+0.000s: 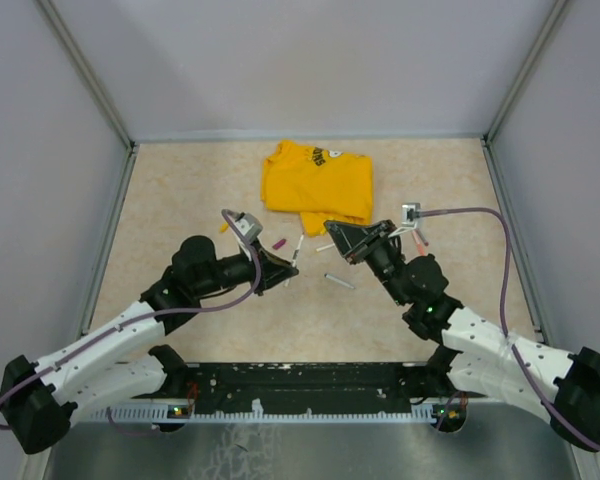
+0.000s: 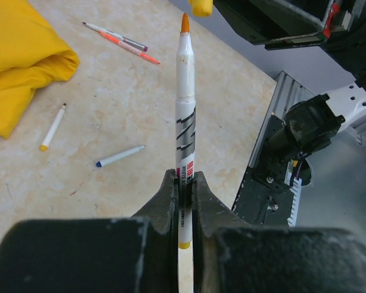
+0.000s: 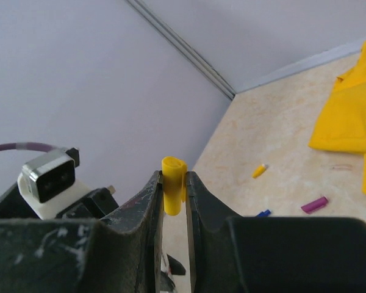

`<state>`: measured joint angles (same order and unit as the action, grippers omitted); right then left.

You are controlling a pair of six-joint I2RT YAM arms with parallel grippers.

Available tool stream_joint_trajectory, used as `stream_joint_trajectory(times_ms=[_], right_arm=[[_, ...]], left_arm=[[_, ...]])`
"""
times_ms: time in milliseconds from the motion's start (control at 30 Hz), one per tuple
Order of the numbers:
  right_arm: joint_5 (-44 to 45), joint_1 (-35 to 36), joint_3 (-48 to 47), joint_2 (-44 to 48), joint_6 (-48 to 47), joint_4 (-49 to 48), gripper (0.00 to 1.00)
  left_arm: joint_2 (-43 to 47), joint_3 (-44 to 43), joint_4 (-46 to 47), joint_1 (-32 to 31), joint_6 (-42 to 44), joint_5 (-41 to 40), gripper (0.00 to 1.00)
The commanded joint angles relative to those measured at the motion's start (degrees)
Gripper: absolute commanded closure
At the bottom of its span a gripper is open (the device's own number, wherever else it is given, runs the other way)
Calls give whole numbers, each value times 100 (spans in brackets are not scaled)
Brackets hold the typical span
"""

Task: Insert the pens into the pen caps
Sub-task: Insert the pen cap onto the pen.

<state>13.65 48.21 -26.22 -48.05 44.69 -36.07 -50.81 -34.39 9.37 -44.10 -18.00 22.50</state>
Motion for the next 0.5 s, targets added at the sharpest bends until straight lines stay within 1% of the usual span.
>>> stream_joint_trajectory(times_ms=[0, 233, 467], right_arm=[[105, -42, 46, -19, 134, -1051, 100], [-164, -47, 50, -161, 132, -1360, 100], [-263, -47, -32, -247, 87, -1304, 100]], left_arm=[[-99, 35, 502, -234, -62, -34, 100], [-233, -30, 505, -343, 47, 43, 100], [-344, -68, 526, -408, 109, 132, 100]])
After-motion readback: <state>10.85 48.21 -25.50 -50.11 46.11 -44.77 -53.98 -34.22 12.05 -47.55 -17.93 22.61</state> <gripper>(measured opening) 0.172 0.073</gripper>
